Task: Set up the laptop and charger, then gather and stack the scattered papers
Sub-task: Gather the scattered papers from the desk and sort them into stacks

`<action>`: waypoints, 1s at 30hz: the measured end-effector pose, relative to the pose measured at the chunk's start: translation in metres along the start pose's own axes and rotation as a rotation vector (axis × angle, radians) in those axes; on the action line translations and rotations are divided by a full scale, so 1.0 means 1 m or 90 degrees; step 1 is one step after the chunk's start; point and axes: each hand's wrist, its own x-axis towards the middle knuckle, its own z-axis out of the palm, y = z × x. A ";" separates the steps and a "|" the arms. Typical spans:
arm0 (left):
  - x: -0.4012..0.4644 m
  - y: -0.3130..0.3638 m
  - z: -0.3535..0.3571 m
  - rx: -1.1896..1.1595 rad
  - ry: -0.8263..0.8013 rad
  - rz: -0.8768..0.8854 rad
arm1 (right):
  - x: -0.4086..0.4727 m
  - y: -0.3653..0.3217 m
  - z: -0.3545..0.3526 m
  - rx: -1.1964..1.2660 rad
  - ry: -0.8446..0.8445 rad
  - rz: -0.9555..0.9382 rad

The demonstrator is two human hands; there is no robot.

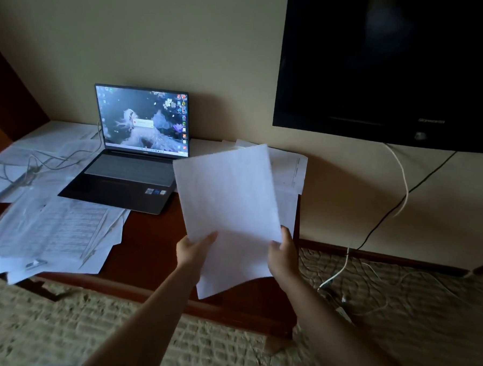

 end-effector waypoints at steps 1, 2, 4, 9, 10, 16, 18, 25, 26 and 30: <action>-0.001 -0.007 -0.003 0.014 0.015 -0.018 | 0.004 0.000 -0.001 -0.036 -0.035 -0.003; -0.002 -0.015 -0.006 0.026 0.028 -0.036 | 0.007 0.003 -0.001 -0.069 -0.075 -0.005; -0.005 -0.032 -0.013 0.061 0.034 -0.073 | 0.013 0.012 -0.001 -0.114 -0.143 0.003; -0.022 -0.057 -0.011 0.080 0.005 -0.085 | 0.012 0.034 -0.009 -0.184 -0.253 0.031; -0.024 -0.058 -0.008 0.079 0.029 -0.077 | 0.014 0.037 -0.011 -0.179 -0.250 0.017; -0.027 -0.051 -0.003 0.102 0.127 -0.001 | 0.021 0.035 -0.014 -0.146 -0.238 -0.018; -0.022 -0.048 -0.002 0.083 0.127 -0.032 | 0.024 0.036 -0.011 -0.181 -0.282 0.023; 0.012 -0.040 0.000 0.098 -0.007 -0.187 | 0.030 0.025 0.006 -0.243 -0.314 0.077; 0.013 -0.032 0.000 0.144 0.034 -0.187 | 0.031 0.022 0.009 -0.225 -0.299 0.081; 0.018 -0.014 -0.003 0.146 0.180 -0.108 | 0.035 0.007 0.018 -0.120 -0.212 0.078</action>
